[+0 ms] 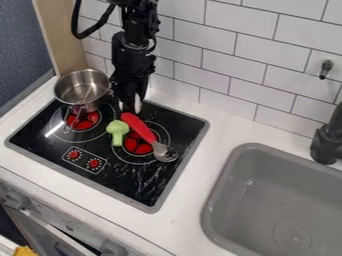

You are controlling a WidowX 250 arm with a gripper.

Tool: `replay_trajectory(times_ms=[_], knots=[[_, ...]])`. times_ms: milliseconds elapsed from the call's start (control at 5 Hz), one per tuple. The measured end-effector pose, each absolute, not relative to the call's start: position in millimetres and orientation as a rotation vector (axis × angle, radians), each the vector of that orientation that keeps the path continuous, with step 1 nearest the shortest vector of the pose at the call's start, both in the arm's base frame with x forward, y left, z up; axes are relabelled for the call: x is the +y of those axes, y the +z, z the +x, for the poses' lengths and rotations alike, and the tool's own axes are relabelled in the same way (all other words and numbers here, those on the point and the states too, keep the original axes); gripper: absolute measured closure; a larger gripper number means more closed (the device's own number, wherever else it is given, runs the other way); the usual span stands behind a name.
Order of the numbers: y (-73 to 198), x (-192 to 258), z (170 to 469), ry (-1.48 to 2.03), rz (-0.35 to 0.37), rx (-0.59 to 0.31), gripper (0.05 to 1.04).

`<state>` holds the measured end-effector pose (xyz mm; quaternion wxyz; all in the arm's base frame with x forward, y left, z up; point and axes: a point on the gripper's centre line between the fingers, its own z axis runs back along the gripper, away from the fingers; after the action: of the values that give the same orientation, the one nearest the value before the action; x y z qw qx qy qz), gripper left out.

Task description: Move the white object to the upper middle of the burner

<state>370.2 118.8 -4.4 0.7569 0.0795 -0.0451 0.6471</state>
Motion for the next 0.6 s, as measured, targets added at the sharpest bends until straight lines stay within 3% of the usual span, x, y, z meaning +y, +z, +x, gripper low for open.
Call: replay_trajectory(times_ms=[400,600], knots=[[-6.0,116.2,372.6,1.398,0.164,-0.068,0.110],[-9.1,113.9,366.6,1.400,0.168,-0.048,0.071]])
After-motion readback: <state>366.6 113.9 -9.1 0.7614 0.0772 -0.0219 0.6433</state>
